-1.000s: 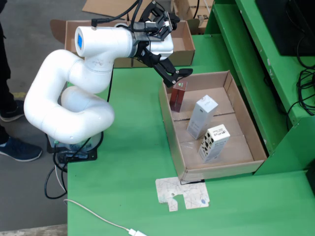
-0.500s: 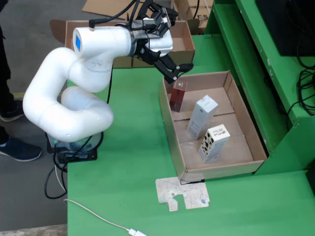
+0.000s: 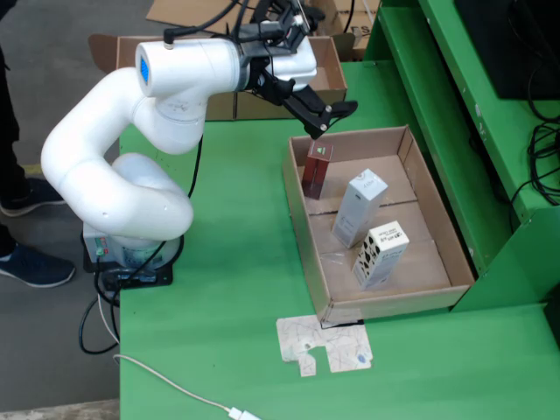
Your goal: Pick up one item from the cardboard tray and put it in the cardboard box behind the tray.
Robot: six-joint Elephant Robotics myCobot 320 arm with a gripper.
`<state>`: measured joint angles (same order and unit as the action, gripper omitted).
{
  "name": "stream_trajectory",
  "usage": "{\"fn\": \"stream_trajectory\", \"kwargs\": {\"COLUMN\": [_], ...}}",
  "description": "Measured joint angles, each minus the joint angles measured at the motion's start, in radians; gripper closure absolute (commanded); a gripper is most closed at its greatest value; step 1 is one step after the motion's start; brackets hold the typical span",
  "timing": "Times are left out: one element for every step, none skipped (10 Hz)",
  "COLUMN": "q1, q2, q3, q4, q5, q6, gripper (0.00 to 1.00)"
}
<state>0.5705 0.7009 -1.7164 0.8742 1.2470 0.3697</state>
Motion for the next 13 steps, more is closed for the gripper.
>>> {"fn": "stream_trajectory", "kwargs": {"q1": [-0.043,-0.097,-0.140,-0.181,-0.236,-0.275,-0.317,-0.373,-0.414,-0.457,-0.511,-0.554,-0.593], "q2": [-0.041,-0.100,-0.140,-0.179,-0.238,-0.279,-0.319,-0.376,-0.417,-0.457,-0.519,-0.554,-0.598], "q3": [0.038,0.087,0.132,0.155,0.160,0.196,0.242,0.296,0.337,0.351,0.390,0.413,0.413], "q4": [0.042,0.095,0.138,0.181,0.233,0.275,0.318,0.327,0.327,0.330,0.333,0.336,0.334], "q5": [0.043,0.098,0.136,0.183,0.235,0.279,0.317,0.376,0.414,0.460,0.483,0.485,0.485], "q6": [-0.005,-0.017,-0.019,-0.019,-0.019,-0.019,-0.019,-0.025,-0.026,-0.026,-0.023,-0.023,-0.023], "gripper": [0.00,0.00,0.00,0.00,0.00,0.00,0.00,0.00,0.00,0.00,0.00,0.00,0.00]}}
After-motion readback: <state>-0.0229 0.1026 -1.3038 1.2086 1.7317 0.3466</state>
